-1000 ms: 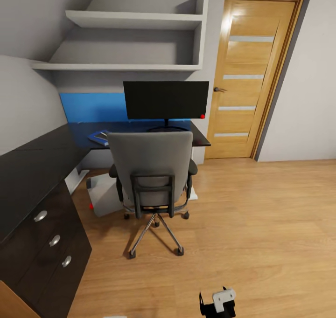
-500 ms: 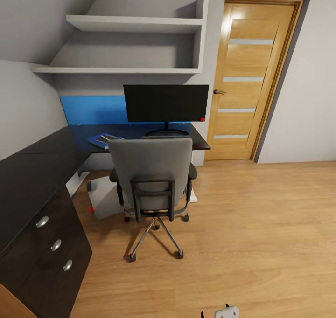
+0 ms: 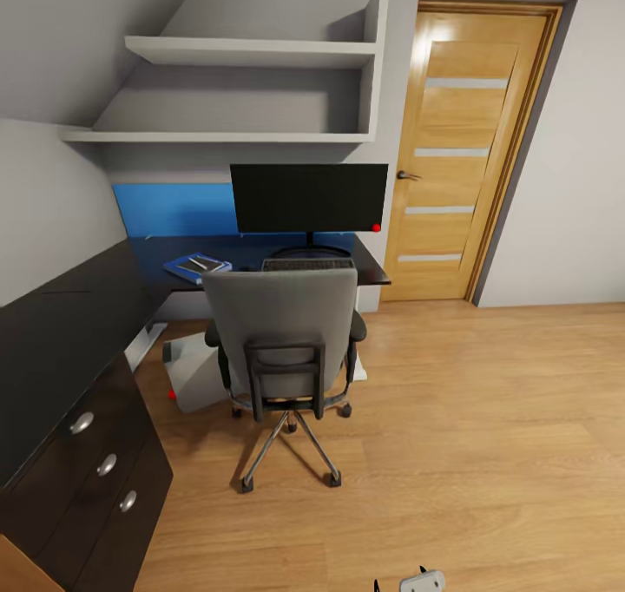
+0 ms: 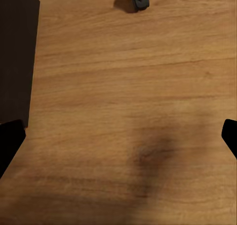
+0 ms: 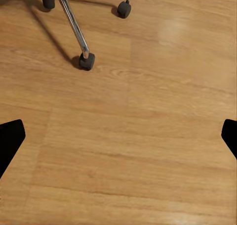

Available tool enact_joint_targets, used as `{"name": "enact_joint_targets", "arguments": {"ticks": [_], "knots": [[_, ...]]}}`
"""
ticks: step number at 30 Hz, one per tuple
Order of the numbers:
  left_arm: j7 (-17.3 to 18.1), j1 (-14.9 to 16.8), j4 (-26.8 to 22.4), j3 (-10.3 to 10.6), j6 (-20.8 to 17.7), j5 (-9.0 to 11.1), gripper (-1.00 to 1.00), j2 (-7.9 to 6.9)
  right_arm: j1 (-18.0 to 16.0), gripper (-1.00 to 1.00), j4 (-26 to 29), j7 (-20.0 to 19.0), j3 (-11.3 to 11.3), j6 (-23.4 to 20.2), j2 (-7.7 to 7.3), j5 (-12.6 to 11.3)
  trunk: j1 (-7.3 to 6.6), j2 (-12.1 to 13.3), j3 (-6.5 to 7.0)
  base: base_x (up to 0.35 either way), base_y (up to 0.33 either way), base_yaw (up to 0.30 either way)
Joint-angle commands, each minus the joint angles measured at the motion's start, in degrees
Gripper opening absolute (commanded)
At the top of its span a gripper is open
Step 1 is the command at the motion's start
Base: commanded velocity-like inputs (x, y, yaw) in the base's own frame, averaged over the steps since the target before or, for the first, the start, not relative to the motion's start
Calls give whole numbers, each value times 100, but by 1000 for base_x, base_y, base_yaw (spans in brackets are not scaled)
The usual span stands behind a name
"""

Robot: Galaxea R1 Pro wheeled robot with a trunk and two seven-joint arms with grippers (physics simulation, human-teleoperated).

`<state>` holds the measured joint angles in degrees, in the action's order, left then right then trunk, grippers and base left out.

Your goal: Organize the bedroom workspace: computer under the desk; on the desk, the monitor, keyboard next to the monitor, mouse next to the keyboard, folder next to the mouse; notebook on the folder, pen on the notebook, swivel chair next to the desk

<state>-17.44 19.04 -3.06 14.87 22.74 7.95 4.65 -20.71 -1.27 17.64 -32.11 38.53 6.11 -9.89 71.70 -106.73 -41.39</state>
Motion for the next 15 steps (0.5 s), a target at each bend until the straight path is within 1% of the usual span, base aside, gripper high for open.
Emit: {"name": "enact_joint_targets", "arguments": {"ticks": [1,13,15], "knots": [[-15,4,9,51,20,58,100,1,-5,100,-14,12,-50,23,4,-48,-23,39,13,0,0,0],[-14,4,80,51,17,58,100,-4,-4,100,-14,12,-50,23,4,-48,-287,520,229,0,0,0],[-14,4,117,51,13,58,100,-36,-4,100,-14,12,-50,23,4,-48,-331,601,264,0,0,0]]}}
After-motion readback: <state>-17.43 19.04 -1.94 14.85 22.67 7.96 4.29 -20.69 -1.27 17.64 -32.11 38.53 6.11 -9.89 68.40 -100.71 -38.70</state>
